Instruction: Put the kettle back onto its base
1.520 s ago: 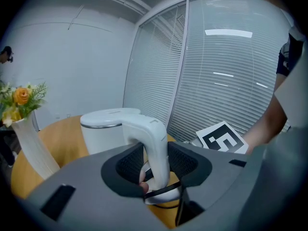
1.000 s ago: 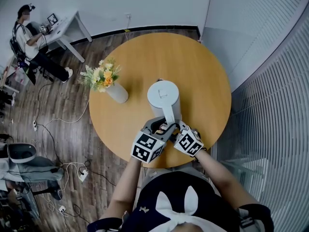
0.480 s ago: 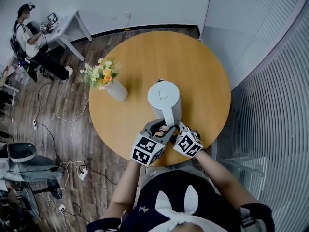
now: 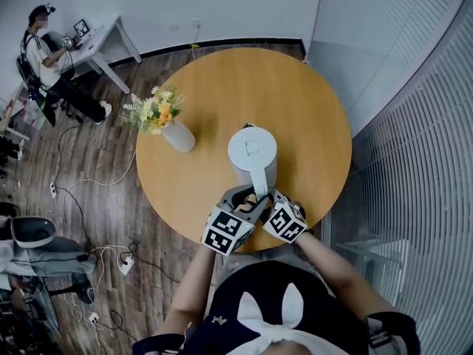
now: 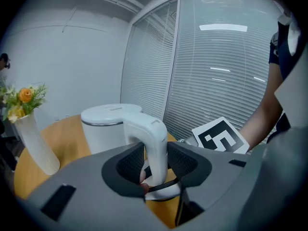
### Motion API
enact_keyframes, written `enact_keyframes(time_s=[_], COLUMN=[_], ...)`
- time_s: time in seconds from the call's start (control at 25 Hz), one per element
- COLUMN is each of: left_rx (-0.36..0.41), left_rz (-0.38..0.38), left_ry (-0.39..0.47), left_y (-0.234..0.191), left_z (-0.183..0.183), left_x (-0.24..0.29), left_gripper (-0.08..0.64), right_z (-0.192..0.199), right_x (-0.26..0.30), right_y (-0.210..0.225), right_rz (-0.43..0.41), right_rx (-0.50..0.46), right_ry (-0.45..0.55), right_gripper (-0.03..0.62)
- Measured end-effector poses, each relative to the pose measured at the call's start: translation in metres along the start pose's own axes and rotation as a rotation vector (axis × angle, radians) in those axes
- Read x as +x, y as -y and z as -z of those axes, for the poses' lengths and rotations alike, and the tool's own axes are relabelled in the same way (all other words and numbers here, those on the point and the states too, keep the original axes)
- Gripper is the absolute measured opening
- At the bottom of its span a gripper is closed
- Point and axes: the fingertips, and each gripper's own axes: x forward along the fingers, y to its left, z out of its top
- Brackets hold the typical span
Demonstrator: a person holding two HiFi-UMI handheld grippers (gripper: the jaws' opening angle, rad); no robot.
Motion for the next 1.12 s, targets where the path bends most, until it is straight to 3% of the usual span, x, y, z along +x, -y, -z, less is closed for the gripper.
enact_keyframes(time_s=[1.12], left_rx=[0.041], left_rz=[0.005], left_ry=[-0.030], left_y=[0.015], left_z=[0.017], left_x=[0.006], left_gripper=[0.169], right_z=[0.020], right_x=[0.004], right_y=[-0.008], right_rz=[-0.021], right_rx=[-0.020], right_ry=[-0.053], right_gripper=[0.115])
